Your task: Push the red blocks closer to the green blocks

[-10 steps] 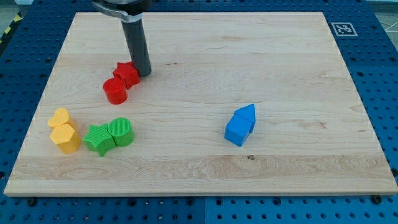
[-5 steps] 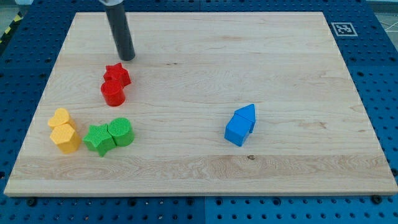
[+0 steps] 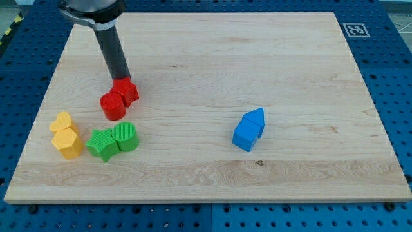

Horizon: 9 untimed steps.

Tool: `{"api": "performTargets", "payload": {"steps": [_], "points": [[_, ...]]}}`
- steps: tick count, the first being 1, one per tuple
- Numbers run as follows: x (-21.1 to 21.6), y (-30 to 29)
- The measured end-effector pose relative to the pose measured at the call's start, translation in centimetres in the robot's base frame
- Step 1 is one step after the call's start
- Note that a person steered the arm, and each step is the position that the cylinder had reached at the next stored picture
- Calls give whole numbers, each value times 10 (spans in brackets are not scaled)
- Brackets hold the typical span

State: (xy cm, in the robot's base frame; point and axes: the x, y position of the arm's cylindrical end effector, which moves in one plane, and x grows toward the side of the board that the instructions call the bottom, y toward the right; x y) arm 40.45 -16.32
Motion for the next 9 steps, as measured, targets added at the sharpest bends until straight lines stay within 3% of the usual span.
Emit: {"api": "performTargets", "payload": {"steps": [3, 6, 9], "points": [[-21, 1], [29, 17], [44, 16]]}}
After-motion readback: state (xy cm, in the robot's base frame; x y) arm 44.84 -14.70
